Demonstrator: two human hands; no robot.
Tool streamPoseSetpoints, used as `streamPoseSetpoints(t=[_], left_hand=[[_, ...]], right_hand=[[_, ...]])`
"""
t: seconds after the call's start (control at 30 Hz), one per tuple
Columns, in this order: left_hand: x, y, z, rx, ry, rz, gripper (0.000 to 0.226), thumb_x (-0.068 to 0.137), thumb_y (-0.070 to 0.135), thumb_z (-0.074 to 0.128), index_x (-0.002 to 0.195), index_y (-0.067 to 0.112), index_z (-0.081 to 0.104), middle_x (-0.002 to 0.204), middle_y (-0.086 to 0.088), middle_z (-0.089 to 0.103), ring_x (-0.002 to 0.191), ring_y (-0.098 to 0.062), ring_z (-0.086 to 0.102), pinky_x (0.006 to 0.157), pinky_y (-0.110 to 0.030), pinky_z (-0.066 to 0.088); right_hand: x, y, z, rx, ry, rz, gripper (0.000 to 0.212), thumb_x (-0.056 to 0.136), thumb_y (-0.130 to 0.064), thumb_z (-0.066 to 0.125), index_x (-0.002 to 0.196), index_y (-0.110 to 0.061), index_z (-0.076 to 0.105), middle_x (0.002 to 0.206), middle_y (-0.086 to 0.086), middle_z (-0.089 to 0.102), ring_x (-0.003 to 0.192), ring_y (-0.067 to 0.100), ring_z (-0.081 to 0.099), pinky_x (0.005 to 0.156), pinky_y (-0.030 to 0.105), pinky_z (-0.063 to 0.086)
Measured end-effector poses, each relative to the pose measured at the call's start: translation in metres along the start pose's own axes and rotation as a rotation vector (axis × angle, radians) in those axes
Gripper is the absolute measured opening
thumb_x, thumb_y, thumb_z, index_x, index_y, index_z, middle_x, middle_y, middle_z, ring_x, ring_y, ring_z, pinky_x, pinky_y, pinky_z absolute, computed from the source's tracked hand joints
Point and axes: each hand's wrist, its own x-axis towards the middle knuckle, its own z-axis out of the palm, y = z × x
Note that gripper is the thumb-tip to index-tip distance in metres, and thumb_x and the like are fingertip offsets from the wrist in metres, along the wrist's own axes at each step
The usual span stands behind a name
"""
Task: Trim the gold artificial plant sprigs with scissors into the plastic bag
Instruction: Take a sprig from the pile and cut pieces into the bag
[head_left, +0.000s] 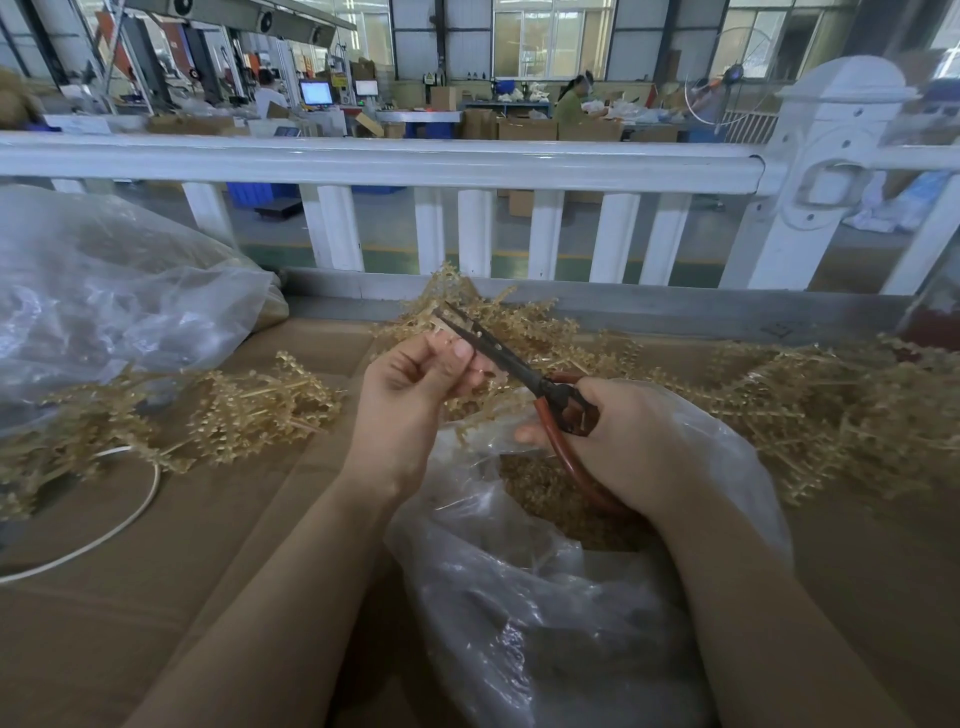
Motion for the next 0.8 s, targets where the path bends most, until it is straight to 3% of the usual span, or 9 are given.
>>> streamPoseSetpoints(t=[0.07, 0.17, 0.3, 0.47, 0.7, 0.8], left_hand=[[-0.0005, -0.0011, 0.0, 0.052, -0.004, 0.021, 0.02, 0.094, 0.01, 0.059, 0.093, -0.009, 0.064, 0.075, -0.002, 0.066, 0.073, -0.012, 0.06, 0.076, -0.024, 0.052], [-0.0012, -0.003, 0.0004, 0.097, -0.04, 0.025, 0.02, 0.095, 0.005, 0.058, 0.091, -0.015, 0.061, 0.073, 0.002, 0.067, 0.07, -0.009, 0.06, 0.073, -0.021, 0.051], [-0.002, -0.003, 0.0026, 0.062, -0.067, 0.008, 0.025, 0.092, 0.012, 0.06, 0.093, -0.013, 0.063, 0.073, 0.001, 0.067, 0.071, -0.01, 0.06, 0.075, -0.022, 0.051], [-0.0017, -0.0017, 0.0036, 0.013, -0.082, -0.039, 0.018, 0.087, 0.021, 0.062, 0.085, 0.004, 0.067, 0.073, 0.0, 0.066, 0.071, -0.011, 0.058, 0.076, -0.025, 0.05], [-0.0004, -0.0044, 0.003, -0.025, -0.063, -0.066, 0.017, 0.086, 0.021, 0.064, 0.084, 0.004, 0.068, 0.074, -0.002, 0.067, 0.073, -0.013, 0.06, 0.079, -0.026, 0.051], [-0.0005, -0.0049, 0.0026, -0.056, -0.064, -0.079, 0.019, 0.086, 0.022, 0.064, 0.086, 0.002, 0.067, 0.073, -0.002, 0.067, 0.072, -0.013, 0.061, 0.077, -0.023, 0.052]], right_hand=[[0.0003, 0.0006, -0.0011, -0.053, 0.011, -0.004, 0.091, 0.045, -0.111, 0.031, 0.076, -0.03, 0.06, 0.064, -0.013, 0.062, 0.059, 0.004, 0.059, 0.052, 0.022, 0.046], [-0.0002, 0.0009, -0.0027, -0.097, 0.037, -0.028, 0.089, 0.049, -0.111, 0.028, 0.084, -0.037, 0.061, 0.068, -0.019, 0.063, 0.061, -0.002, 0.057, 0.054, 0.019, 0.043], [-0.0007, 0.0011, -0.0026, -0.084, 0.039, -0.039, 0.085, 0.053, -0.108, 0.033, 0.09, -0.038, 0.062, 0.072, -0.021, 0.064, 0.066, -0.004, 0.058, 0.057, 0.018, 0.043], [0.0, 0.0, -0.0013, -0.06, 0.013, -0.033, 0.09, 0.051, -0.109, 0.033, 0.088, -0.033, 0.064, 0.075, -0.015, 0.067, 0.067, 0.0, 0.061, 0.065, 0.024, 0.054], [0.0014, 0.0002, -0.0014, -0.06, 0.006, -0.019, 0.093, 0.049, -0.11, 0.032, 0.081, -0.029, 0.064, 0.067, -0.012, 0.065, 0.062, 0.003, 0.06, 0.062, 0.029, 0.056], [0.0011, 0.0017, -0.0002, -0.006, -0.008, 0.015, 0.089, 0.047, -0.11, 0.037, 0.078, -0.03, 0.063, 0.075, -0.021, 0.066, 0.068, -0.001, 0.061, 0.057, 0.027, 0.052]])
